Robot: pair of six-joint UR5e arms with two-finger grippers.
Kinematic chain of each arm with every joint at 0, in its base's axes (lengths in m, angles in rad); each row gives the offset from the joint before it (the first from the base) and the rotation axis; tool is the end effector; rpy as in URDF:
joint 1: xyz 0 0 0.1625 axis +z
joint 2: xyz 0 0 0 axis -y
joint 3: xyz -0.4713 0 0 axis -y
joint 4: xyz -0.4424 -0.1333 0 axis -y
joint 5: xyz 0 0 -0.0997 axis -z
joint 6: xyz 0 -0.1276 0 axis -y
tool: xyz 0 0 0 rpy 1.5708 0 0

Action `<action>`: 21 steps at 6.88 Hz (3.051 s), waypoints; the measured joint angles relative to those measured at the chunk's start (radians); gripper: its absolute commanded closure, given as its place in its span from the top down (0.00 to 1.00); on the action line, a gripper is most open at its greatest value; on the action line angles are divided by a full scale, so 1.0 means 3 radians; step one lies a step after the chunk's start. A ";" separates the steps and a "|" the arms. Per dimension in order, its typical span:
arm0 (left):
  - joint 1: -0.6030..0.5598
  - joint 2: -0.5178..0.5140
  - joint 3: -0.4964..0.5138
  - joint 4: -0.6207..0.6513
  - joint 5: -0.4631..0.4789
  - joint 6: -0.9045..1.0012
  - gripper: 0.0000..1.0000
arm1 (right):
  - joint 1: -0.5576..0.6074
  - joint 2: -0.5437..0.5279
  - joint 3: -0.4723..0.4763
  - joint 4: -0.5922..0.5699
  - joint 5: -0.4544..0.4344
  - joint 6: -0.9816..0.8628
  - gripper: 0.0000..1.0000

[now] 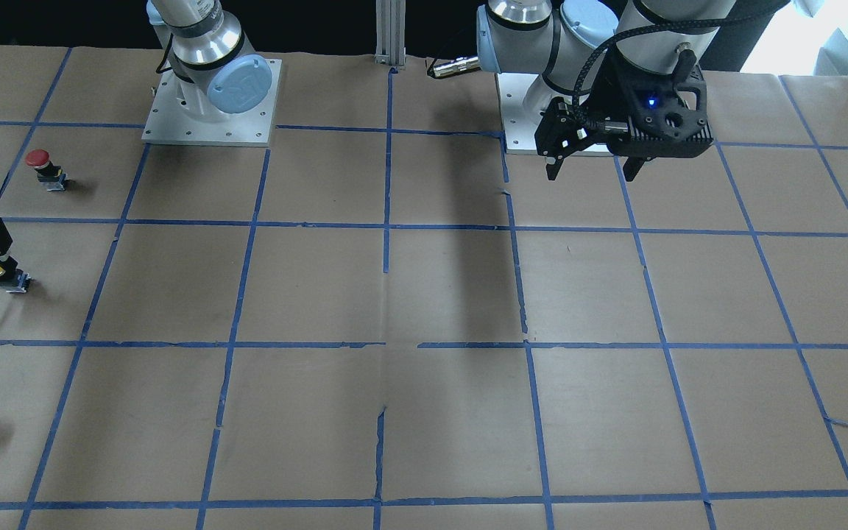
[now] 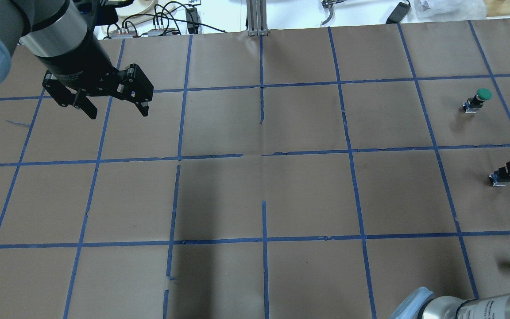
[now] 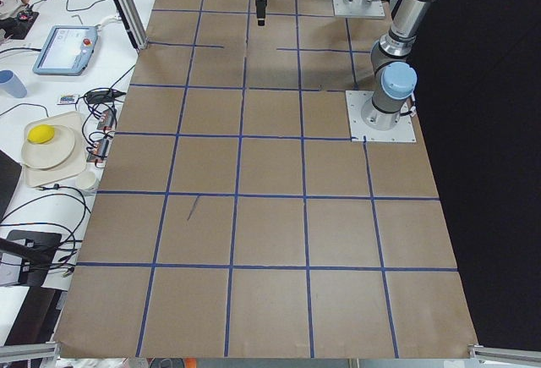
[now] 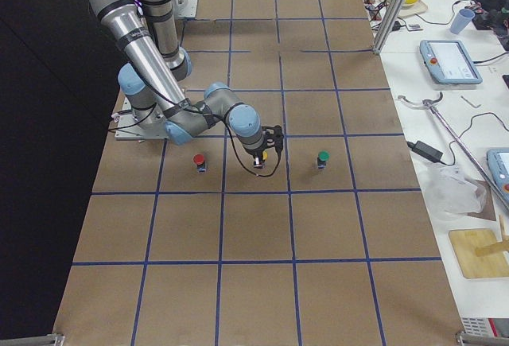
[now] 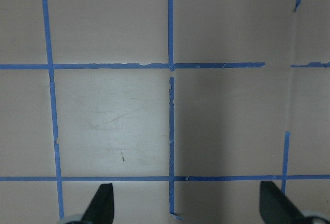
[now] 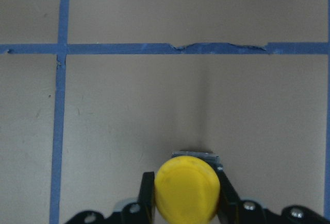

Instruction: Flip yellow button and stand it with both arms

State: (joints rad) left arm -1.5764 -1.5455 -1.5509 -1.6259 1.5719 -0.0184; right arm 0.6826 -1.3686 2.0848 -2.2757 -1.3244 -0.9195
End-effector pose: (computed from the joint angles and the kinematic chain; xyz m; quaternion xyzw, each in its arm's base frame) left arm -0.1361 -0.5277 0.5251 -0.0064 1.0000 0.0049 0.0006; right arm -0.3049 -0.4598 0.2089 -0.0148 0.9923 -0.0931 0.0804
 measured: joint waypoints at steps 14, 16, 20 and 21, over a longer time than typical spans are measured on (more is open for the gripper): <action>0.0001 0.0063 -0.0021 -0.0057 0.0012 -0.0005 1.00 | 0.2492 -0.1007 -0.1381 0.2392 -0.0652 0.2974 1.00; -0.0005 0.0067 -0.0037 -0.0069 0.0021 -0.0009 1.00 | 0.2973 -0.1032 -0.1378 0.2380 -0.0763 0.3267 1.00; -0.0002 0.0074 -0.0041 -0.0072 0.0011 -0.0012 1.00 | 0.2878 -0.1029 -0.1364 0.2376 -0.0795 0.3295 1.00; -0.0002 0.0074 -0.0041 -0.0072 0.0008 -0.0012 1.00 | 0.2845 -0.1030 -0.1361 0.2376 -0.0785 0.3295 1.00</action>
State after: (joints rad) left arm -1.5771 -1.5233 -1.5631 -1.6475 1.5744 -0.0221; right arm 1.5360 -1.6776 1.6765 -1.5628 -1.5600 0.0691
